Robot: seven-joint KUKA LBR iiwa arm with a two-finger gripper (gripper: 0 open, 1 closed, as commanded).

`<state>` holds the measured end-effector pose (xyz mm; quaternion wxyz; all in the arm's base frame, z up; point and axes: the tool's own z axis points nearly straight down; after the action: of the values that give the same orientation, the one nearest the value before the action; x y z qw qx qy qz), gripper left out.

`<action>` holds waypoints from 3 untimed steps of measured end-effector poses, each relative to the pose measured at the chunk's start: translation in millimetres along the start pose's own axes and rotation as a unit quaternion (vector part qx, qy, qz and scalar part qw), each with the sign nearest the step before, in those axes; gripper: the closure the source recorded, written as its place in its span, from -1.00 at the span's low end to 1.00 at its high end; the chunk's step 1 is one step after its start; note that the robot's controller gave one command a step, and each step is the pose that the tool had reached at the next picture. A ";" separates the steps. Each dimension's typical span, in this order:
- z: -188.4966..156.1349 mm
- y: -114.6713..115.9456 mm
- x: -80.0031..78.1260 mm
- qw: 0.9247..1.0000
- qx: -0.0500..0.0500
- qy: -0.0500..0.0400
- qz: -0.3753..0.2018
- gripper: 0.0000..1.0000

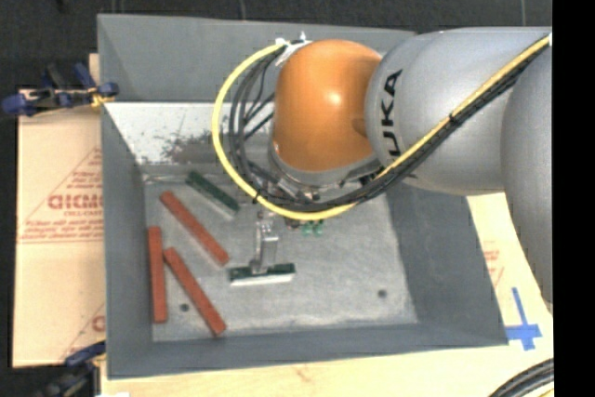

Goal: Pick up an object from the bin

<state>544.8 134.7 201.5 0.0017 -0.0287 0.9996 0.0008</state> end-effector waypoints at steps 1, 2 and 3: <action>0.0 0.0 0.0 1.000 0.000 0.000 0.000 -1.00; 36.5 -18.4 6.0 1.000 0.000 -0.003 -0.030 -1.00; 122.0 -67.7 36.4 0.999 0.001 0.001 0.040 1.00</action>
Offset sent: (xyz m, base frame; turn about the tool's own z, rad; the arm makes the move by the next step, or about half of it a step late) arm -0.0208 -0.0618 -0.1240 -0.1845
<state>512.7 65.2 79.3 0.0008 0.0114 0.9999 0.0001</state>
